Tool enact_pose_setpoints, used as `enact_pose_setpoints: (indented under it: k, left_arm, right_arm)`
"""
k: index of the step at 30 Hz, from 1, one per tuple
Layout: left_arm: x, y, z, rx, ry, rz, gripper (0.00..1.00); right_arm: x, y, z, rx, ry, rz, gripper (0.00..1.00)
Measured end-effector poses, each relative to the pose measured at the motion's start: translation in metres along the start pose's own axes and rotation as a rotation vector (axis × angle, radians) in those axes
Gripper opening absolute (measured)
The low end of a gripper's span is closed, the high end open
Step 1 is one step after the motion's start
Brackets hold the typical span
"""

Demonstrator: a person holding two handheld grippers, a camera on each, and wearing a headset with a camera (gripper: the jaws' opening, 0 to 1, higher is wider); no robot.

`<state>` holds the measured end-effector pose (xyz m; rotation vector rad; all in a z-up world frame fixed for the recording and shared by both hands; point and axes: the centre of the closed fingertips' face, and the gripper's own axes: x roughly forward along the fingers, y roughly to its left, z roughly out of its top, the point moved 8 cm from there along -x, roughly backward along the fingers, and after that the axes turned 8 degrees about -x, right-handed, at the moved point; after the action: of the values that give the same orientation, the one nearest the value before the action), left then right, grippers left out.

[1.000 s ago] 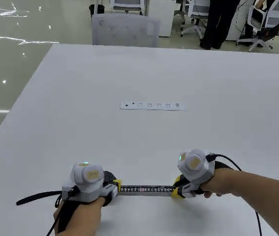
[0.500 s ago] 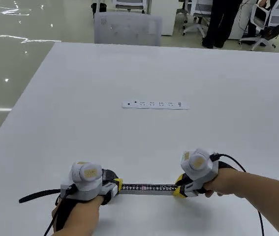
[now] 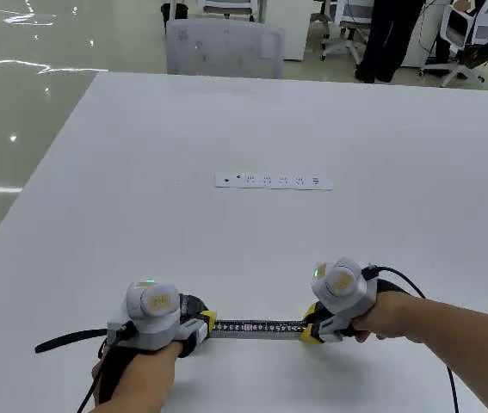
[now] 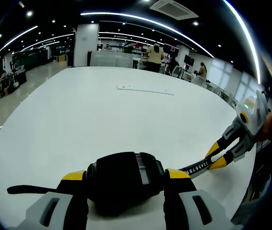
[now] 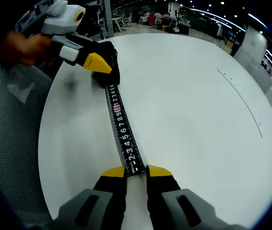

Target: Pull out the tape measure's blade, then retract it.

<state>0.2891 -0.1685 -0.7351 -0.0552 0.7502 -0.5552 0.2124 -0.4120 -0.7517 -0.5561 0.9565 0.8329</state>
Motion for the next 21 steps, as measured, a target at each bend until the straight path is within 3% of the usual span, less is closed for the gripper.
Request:
enact_pose_setpoints:
  k: [4,8,21]
  left_arm:
    - [-0.0004,-0.0005,-0.0009,0.004,-0.005,0.001,0.62]
    - [0.0015,-0.002,0.0014,0.087,-0.01,-0.004,0.62]
    - [0.0009,-0.0004,0.0015,0.101,0.001,0.007,0.58]
  right_arm:
    - [0.0003,0.0001,0.0005,0.002,-0.004,0.002,0.14]
    - [-0.0003,0.0007,0.0009,0.003,-0.005,0.002,0.14]
    - [0.0004,0.0013,0.0007,0.013,-0.008,-0.008,0.14]
